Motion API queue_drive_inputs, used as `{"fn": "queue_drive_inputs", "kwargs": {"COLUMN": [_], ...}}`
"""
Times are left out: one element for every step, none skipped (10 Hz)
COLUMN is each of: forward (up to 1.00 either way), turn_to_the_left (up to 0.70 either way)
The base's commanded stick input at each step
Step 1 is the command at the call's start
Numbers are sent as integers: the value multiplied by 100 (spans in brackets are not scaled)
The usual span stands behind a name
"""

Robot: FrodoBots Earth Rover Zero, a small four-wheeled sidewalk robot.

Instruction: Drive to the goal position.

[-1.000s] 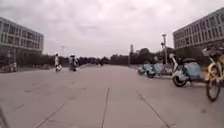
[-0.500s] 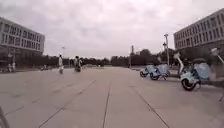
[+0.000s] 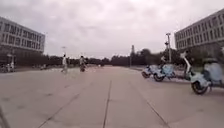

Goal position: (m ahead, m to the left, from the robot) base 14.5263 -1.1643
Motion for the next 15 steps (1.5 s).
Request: {"fn": "queue_drive_inputs", "kwargs": {"forward": [70, 70, 70, 70, 70, 70, 70, 70, 70, 70, 70, 70, 70, 70, 70], "turn_to_the_left": [0, 0, 0, 0, 0, 0, 0, 0, 0, 0, 0, 0, 0, 0, 0]}}
